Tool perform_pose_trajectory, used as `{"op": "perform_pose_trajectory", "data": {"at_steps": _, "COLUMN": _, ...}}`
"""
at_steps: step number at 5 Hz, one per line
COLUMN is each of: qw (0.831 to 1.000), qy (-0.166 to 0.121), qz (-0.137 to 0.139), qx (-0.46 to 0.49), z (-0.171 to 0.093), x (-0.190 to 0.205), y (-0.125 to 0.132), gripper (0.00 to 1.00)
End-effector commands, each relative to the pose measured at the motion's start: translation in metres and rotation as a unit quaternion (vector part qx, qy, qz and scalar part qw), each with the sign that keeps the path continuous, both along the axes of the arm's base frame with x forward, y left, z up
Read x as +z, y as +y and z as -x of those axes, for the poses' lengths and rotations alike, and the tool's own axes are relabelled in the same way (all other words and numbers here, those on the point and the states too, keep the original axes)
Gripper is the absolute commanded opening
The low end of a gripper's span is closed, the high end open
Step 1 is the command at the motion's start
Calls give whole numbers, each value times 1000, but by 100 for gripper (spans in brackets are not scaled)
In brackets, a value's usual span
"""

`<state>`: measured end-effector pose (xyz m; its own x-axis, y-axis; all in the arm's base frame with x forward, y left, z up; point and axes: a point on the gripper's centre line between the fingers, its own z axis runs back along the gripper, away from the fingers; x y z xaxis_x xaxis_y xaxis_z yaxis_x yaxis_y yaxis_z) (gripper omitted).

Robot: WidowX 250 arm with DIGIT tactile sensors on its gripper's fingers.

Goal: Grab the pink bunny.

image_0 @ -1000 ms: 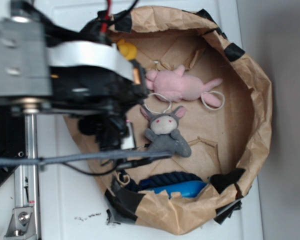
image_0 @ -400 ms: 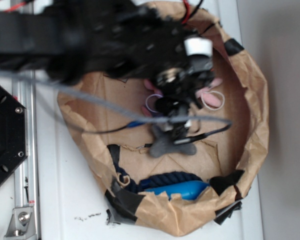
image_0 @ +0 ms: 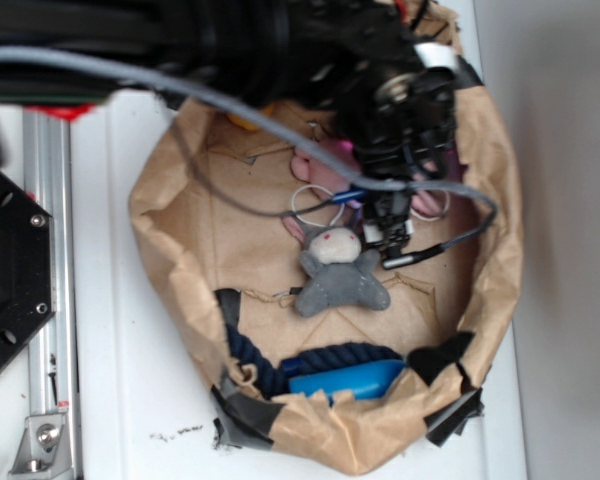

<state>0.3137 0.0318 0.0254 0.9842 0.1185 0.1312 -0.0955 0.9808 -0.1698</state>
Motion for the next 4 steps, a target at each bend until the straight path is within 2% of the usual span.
{"op": "perform_pose_trajectory", "data": {"at_steps": 1, "qw": 995, "qy": 57, "qz": -57, "qx": -58, "z": 12, "x": 26, "y": -8, "gripper": 0}}
{"op": "perform_pose_trajectory", "data": {"at_steps": 2, "qw": 995, "qy": 17, "qz": -48, "qx": -82, "z": 18, "x": 76, "y": -10, "gripper": 0}}
{"op": "perform_pose_trajectory", "data": {"at_steps": 3, "qw": 998, "qy": -12, "qz": -18, "qx": -64, "z": 32, "x": 127, "y": -24, "gripper": 0}}
{"op": "perform_pose_trajectory", "data": {"at_steps": 4, "qw": 997, "qy": -27, "qz": -14, "qx": -75, "z": 41, "x": 176, "y": -34, "gripper": 0}}
